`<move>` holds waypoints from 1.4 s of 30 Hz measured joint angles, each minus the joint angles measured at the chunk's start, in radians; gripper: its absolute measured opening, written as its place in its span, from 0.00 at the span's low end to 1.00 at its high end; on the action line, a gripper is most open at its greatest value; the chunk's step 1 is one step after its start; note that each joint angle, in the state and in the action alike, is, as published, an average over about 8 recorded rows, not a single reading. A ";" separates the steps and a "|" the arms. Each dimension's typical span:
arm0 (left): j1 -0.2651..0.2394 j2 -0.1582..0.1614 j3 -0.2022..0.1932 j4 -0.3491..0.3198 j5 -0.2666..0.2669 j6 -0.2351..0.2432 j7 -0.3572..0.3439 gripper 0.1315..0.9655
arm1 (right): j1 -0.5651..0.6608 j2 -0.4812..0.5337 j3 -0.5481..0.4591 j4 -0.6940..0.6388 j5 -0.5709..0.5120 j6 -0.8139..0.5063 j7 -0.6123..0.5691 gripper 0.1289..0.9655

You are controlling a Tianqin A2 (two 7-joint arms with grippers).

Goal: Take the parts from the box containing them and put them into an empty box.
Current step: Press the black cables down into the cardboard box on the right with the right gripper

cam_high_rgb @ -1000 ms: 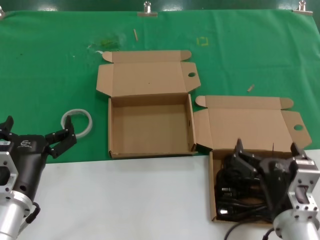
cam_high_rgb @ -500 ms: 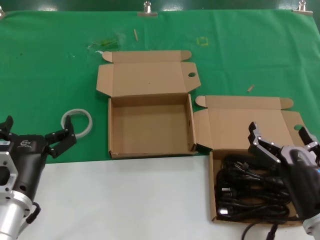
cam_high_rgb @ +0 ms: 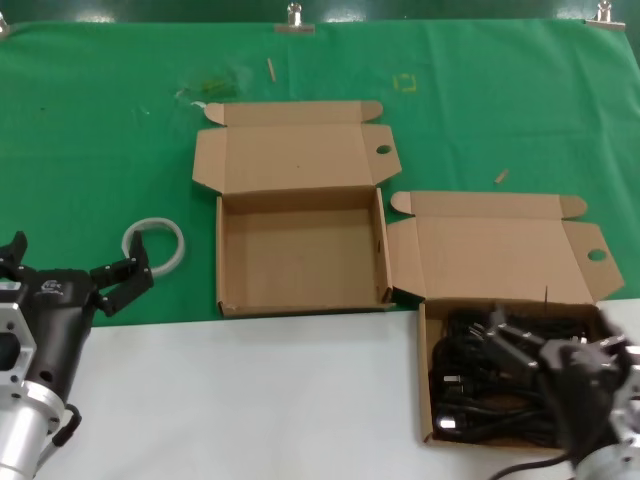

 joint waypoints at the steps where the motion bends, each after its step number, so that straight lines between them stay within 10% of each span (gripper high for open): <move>1: 0.000 0.000 0.000 0.000 0.000 0.000 0.000 1.00 | 0.000 0.000 -0.024 0.005 0.004 0.035 0.003 1.00; 10: 0.000 0.000 0.000 0.000 0.000 0.000 0.000 1.00 | 0.013 0.000 -0.194 0.085 0.170 0.332 -0.158 1.00; 21: 0.000 0.000 0.000 0.000 0.000 0.000 0.000 1.00 | -0.011 0.000 -0.151 0.201 0.388 0.540 -0.562 1.00; 42: 0.000 0.000 0.000 0.000 0.000 0.000 0.000 1.00 | 0.045 0.000 -0.108 0.184 0.425 0.632 -0.835 1.00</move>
